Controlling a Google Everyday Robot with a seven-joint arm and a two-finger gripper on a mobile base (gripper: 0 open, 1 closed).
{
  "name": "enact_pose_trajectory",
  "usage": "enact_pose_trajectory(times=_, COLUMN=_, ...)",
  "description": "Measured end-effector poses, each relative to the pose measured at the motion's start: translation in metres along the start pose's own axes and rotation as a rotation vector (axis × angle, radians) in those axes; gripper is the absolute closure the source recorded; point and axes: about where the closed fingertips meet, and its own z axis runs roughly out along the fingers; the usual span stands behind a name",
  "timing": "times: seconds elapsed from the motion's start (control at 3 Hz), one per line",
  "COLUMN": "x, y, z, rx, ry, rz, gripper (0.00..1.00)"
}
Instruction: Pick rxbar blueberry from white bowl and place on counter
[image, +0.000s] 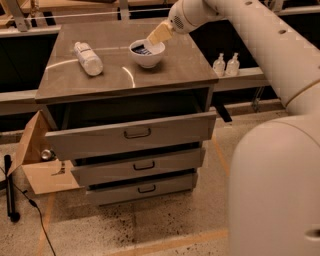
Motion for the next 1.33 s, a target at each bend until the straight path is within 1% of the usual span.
enact_pose_trajectory(times=0.33, x=-0.003, y=-0.009, z=0.023, rx=0.016, ry=0.002, rz=0.028, gripper=0.35)
enact_pose_trajectory(times=0.67, x=-0.006, y=-0.009, z=0.035, rx=0.001, ry=-0.002, rz=0.031, gripper=0.42)
enact_pose_trajectory(times=1.0, x=-0.007, y=-0.007, z=0.045, rx=-0.027, ry=0.000, rz=0.029, gripper=0.40)
enact_pose_trajectory(times=1.33, x=-0.007, y=-0.005, z=0.052, rx=-0.050, ry=0.003, rz=0.024, gripper=0.46)
